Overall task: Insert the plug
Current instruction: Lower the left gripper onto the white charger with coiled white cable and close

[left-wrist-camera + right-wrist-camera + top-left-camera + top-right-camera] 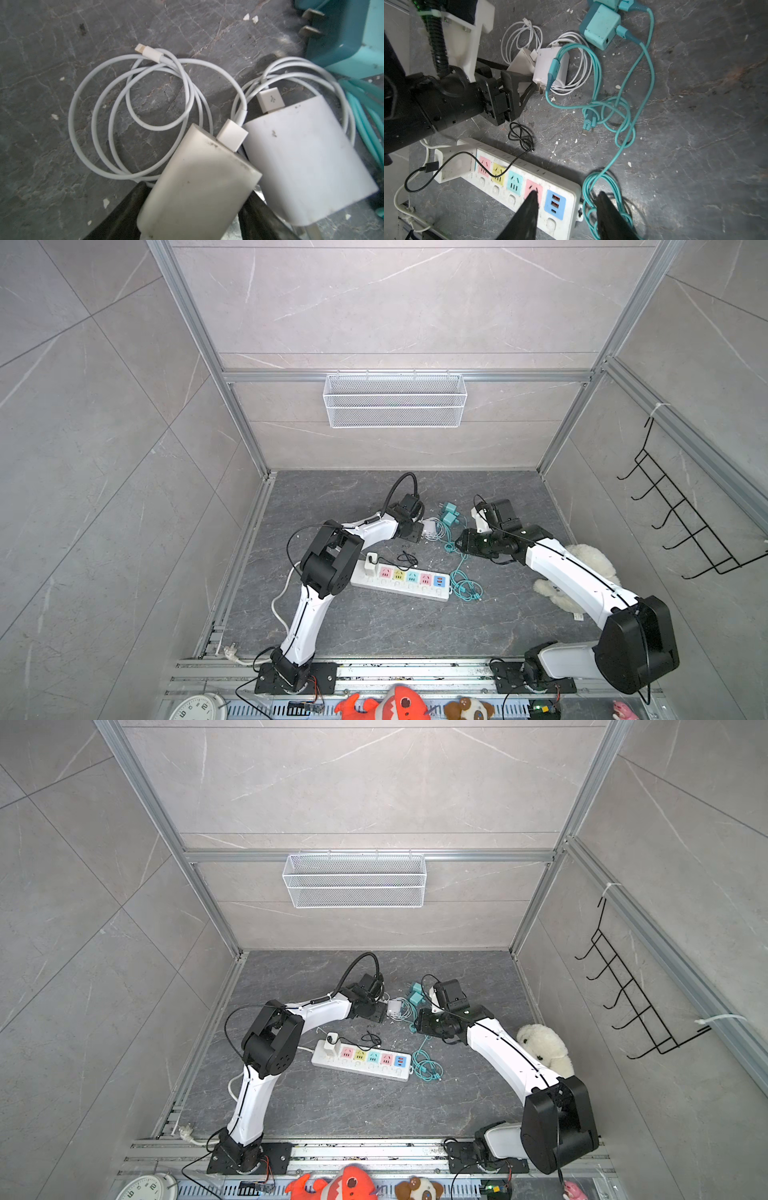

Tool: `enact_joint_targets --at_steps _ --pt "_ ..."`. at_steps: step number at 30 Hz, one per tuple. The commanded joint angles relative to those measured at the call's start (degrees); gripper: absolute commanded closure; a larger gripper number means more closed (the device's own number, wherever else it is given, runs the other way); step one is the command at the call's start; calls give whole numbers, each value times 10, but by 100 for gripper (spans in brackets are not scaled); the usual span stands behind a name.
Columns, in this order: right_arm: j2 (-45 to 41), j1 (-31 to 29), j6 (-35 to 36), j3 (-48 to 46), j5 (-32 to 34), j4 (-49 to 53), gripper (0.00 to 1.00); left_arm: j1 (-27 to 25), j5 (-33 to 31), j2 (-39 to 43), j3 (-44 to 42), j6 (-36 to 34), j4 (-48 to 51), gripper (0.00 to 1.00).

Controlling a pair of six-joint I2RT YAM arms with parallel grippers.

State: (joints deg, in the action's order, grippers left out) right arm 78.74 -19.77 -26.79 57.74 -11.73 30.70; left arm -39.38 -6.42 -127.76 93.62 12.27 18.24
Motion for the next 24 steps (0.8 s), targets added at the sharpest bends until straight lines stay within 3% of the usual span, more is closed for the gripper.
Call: enact_joint_targets --at_steps 1,15,24 --pt "8 3 0 18 7 13 52 -1 25 -20 18 -25 24 31" --pt "-10 20 6 14 10 16 53 -2 24 -15 26 -27 27 55" --pt "-74 48 2 -25 16 36 52 2 -57 66 -9 -9 -32 61"
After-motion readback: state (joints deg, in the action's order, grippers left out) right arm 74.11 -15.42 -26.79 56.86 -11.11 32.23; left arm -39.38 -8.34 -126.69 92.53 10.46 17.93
